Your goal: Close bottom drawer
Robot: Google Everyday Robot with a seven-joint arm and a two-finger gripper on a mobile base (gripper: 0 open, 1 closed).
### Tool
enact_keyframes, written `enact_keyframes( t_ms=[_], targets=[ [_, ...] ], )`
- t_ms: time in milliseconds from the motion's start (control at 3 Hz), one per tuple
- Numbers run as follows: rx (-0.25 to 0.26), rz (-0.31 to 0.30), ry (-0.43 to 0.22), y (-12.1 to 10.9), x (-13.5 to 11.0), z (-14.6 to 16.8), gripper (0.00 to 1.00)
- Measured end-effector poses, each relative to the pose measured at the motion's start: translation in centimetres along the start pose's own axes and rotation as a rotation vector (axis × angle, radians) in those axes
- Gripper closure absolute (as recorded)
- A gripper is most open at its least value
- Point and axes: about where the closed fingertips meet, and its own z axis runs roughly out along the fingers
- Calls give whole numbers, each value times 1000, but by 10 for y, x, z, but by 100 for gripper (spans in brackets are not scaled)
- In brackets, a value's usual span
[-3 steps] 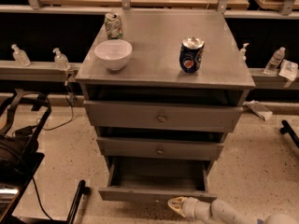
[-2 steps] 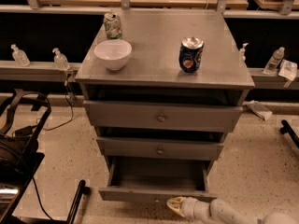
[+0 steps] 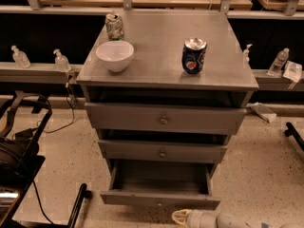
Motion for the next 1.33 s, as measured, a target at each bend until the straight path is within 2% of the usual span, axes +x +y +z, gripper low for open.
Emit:
enact_keyframes(
  t_ms=[333, 667, 1000, 1333],
  targets=[
    [-9, 8, 14, 16, 8, -7, 100],
    [-9, 8, 15, 17, 9, -8, 100],
    [0, -11, 6, -32, -6, 21, 100],
    [5, -15, 4, -51, -10, 31, 100]
  ],
)
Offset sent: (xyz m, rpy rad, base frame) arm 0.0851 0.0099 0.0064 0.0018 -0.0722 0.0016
